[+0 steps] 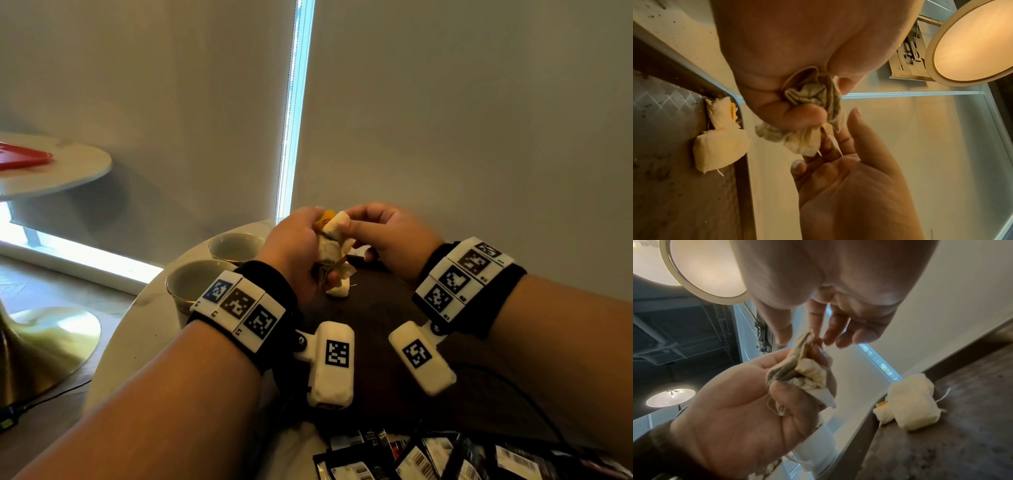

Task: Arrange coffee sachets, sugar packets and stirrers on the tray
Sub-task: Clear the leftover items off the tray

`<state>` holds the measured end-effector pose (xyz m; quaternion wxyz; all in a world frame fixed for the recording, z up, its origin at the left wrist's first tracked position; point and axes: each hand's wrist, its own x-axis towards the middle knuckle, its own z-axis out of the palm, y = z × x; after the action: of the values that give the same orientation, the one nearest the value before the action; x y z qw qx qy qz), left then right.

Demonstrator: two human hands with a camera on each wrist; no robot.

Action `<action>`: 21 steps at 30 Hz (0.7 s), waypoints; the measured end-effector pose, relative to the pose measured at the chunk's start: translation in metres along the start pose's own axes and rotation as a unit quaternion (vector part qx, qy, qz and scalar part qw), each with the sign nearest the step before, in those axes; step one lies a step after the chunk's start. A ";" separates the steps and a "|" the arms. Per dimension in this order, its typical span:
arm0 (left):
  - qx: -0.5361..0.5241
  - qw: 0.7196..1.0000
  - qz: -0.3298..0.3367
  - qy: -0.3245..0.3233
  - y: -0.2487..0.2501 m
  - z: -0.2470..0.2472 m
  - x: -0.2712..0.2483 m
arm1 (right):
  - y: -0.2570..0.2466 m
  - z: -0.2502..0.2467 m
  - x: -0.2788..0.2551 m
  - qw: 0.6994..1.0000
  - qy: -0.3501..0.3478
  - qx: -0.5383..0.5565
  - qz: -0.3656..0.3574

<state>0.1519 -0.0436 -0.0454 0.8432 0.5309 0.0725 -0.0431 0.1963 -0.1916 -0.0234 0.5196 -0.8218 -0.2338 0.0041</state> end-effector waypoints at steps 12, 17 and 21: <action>0.058 0.998 -0.003 0.022 0.001 -0.002 0.000 | 0.010 0.003 0.006 0.996 0.053 0.070 -0.012; 0.087 0.995 0.022 0.043 -0.003 -0.002 0.005 | 0.012 0.001 0.006 0.995 0.055 0.085 -0.011; 0.105 0.991 0.068 0.056 -0.004 -0.004 0.011 | 0.013 -0.002 0.004 0.994 0.058 0.097 0.001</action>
<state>0.1617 -0.0418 -0.0524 0.7784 0.6218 0.0786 0.0364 0.2059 -0.1963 -0.0329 0.6096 -0.7666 -0.2008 -0.0200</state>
